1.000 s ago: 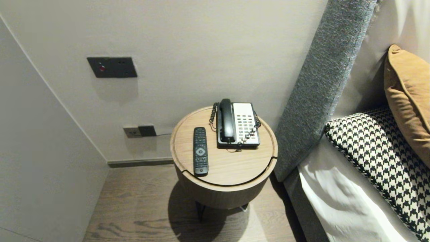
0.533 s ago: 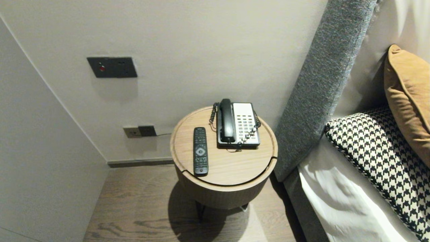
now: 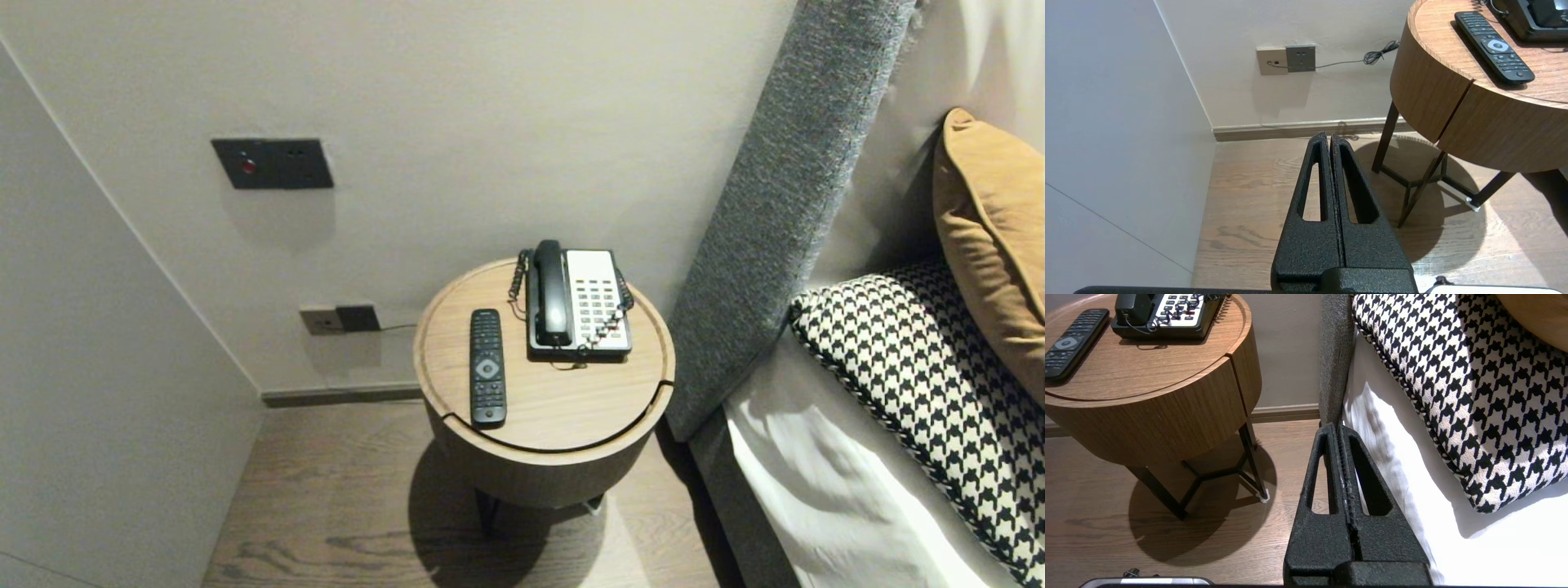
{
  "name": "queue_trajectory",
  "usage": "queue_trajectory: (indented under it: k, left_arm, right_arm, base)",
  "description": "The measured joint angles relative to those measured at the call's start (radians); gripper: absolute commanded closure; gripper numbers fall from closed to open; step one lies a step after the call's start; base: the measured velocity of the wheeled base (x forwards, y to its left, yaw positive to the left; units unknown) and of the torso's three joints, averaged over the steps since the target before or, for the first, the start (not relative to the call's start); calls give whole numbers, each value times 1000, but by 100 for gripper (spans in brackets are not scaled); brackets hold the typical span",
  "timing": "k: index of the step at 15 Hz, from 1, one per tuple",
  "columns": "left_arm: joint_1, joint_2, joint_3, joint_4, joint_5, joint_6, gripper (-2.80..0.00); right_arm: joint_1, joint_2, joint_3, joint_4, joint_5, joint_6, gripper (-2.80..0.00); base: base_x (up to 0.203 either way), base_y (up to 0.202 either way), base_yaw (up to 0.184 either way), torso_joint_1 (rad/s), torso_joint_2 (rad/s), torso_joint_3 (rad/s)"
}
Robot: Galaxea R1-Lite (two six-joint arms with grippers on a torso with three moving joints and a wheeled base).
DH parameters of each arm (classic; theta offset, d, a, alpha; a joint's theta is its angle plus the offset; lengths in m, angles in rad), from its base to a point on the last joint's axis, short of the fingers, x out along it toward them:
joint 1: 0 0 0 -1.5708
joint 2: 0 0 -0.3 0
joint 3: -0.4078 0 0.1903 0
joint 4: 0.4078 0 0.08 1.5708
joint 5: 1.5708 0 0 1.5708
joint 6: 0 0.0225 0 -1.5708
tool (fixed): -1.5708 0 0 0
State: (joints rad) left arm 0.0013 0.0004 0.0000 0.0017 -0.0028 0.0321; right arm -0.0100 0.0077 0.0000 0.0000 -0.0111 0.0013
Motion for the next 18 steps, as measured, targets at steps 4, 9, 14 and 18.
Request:
queue_trajectory:
  k: [4, 9, 14, 18]
  left_arm:
    - [0, 0, 0, 0, 0, 0, 0]
    - [0, 0, 0, 0, 0, 0, 0]
    - [0, 0, 0, 0, 0, 0, 0]
    - [0, 0, 0, 0, 0, 0, 0]
  right_arm:
    - [0, 0, 0, 0, 0, 0, 0]
    - [0, 0, 0, 0, 0, 0, 0]
    - [1, 0, 0, 0, 0, 0, 0]
    - [0, 0, 0, 0, 0, 0, 0]
  base:
    - [0, 0, 0, 0, 0, 0]
    - [0, 0, 0, 0, 0, 0]
    - [0, 0, 0, 0, 0, 0]
    - [0, 0, 0, 0, 0, 0]
